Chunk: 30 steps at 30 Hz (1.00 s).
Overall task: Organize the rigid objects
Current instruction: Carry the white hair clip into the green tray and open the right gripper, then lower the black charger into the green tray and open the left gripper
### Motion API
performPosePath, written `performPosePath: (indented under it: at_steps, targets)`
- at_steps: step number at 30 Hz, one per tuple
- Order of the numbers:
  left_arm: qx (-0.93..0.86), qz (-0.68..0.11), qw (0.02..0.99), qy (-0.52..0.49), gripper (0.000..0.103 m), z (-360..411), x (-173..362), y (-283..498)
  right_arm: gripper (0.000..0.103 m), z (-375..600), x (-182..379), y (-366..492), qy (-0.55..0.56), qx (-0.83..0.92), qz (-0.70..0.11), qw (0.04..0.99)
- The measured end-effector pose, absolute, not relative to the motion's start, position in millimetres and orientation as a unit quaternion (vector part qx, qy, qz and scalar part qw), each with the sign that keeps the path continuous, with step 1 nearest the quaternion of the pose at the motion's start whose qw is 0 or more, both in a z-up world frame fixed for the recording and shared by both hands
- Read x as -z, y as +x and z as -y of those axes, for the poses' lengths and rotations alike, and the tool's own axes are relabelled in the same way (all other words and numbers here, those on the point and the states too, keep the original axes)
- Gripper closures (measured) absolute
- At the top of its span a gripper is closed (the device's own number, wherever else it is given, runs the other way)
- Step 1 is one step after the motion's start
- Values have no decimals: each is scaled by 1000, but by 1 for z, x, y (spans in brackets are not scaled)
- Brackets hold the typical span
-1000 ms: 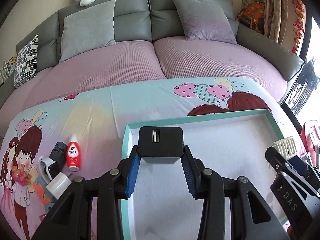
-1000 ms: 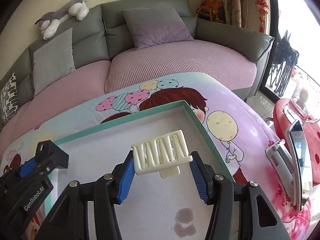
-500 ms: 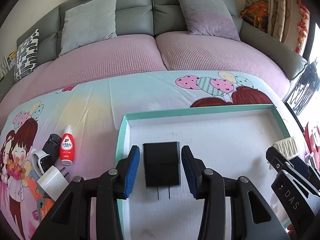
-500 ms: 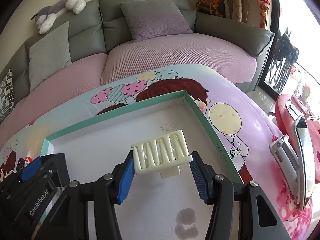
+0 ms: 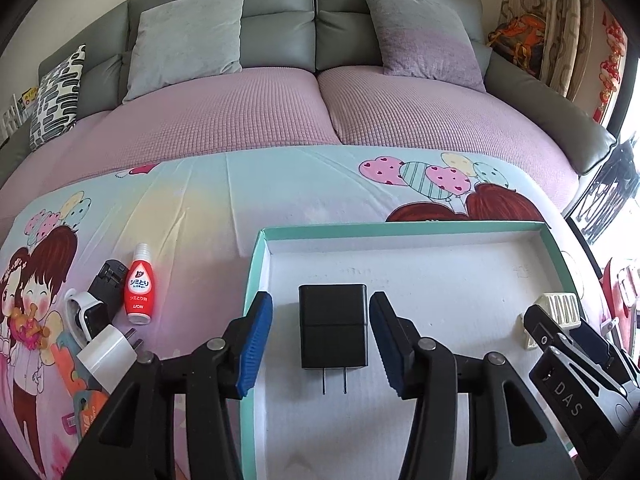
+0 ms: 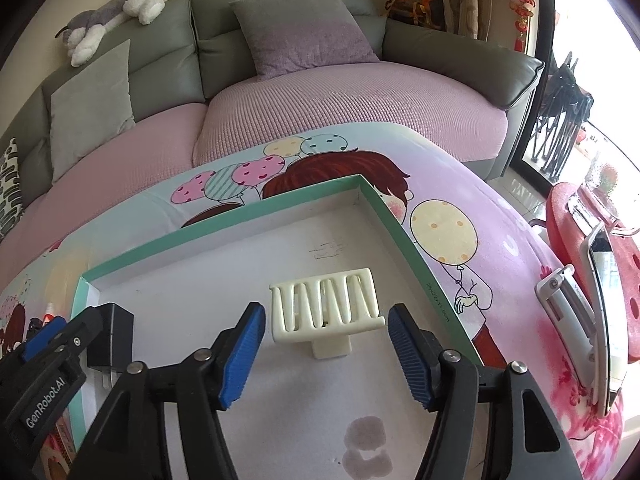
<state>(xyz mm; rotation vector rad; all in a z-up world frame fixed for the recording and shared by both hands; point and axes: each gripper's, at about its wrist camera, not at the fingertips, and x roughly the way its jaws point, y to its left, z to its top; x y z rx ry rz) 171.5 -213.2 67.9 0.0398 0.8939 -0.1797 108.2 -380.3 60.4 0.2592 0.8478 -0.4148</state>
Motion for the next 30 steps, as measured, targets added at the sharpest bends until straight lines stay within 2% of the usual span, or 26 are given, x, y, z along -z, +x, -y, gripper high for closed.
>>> performPosePath:
  at_steps: [1,3,7,10,13,15,30]
  targets:
    - [85,-430,899,18,26,212,-68,171,26,381,-61,108,126,201,-405,883]
    - [74,-423,903,12,14,208,-71,171,23,384,-61,106,137,198,-400,884]
    - [60,-420,906,-2,14,199,-74,172,14,385,-62,105,141,197,-392,887]
    - [47,-421,906,-9,13,194,-74,174,0,384,-63,104,137,201,-391,888]
    - [39,-420,906,-14,11,189,-74,174,0,384,-62,104,141,198,-391,888]
    - [31,-415,909,-15,2,186,-75,173,0,384,-61,105,140,198,-394,887]
    - [8,-370,928,-46,1,156,-112,156,0,370,-84,102,144,169,-369,903]
